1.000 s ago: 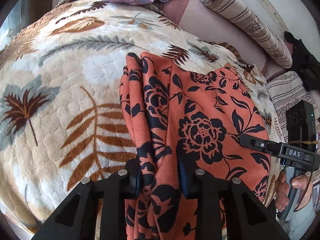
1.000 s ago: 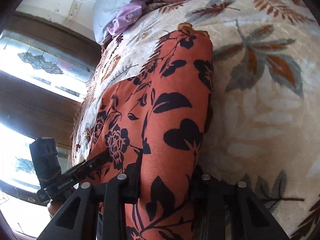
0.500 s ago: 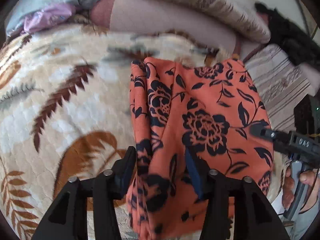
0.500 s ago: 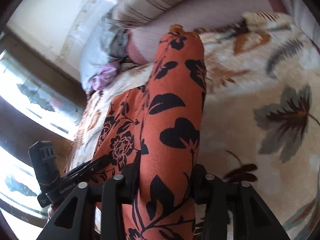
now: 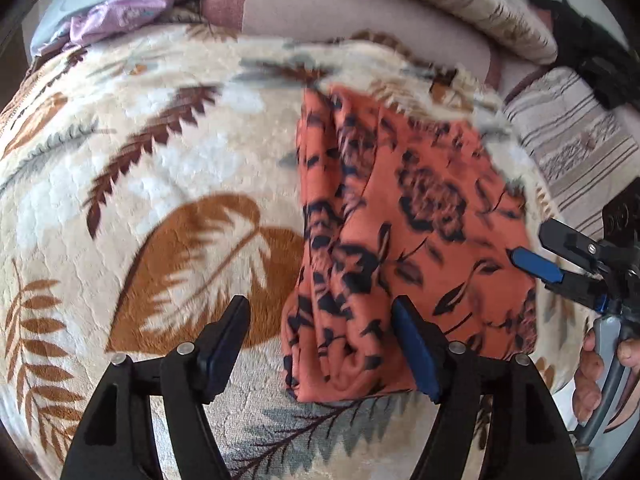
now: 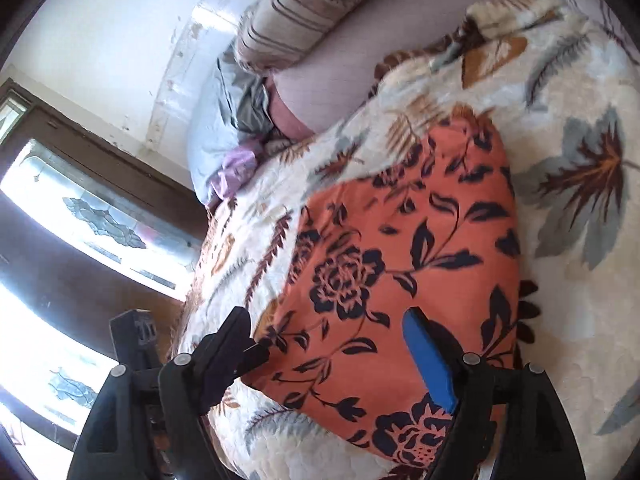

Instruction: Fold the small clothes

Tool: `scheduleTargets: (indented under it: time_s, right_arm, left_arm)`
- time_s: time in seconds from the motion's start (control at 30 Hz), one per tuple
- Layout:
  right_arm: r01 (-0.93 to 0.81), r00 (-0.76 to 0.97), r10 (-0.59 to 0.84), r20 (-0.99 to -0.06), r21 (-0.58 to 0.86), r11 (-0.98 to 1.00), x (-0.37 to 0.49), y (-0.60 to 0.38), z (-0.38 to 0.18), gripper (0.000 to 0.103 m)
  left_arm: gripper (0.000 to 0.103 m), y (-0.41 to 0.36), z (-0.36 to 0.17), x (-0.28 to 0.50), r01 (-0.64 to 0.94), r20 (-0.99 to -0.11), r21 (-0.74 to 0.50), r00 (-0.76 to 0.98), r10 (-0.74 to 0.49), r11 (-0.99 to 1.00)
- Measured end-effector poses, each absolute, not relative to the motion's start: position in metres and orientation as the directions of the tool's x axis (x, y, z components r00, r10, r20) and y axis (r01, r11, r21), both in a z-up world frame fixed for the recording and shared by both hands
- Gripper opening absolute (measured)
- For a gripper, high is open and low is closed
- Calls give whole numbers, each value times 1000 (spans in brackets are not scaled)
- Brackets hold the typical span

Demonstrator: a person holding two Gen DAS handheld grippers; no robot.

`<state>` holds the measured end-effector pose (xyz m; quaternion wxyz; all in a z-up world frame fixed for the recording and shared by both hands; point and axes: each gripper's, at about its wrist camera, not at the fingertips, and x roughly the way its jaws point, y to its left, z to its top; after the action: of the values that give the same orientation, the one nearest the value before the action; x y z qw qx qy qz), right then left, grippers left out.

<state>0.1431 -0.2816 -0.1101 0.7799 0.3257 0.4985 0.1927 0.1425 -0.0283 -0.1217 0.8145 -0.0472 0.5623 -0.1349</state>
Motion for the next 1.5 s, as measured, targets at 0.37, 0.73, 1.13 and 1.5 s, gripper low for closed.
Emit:
scheduleTargets:
  time_s: [0.37, 0.73, 1.13, 1.5]
  right_arm:
    - [52, 450, 603, -659, 694, 719, 119, -271, -114, 87]
    - [-22, 480, 509, -715, 570, 821, 87, -252, -93, 90]
    - [51, 422, 455, -784, 522, 852, 99, -250, -118, 90]
    - [-13, 627, 210, -750, 260, 966, 28, -242, -27, 100]
  left_arm:
    - [75, -18, -102, 109, 118, -882, -208, 407, -239, 971]
    - [76, -9, -39, 69, 112, -806, -113, 571, -157, 987]
    - [76, 2, -33, 57, 77, -805, -97, 581, -123, 992]
    - [87, -4, -7, 36, 39, -740, -70, 668, -78, 997]
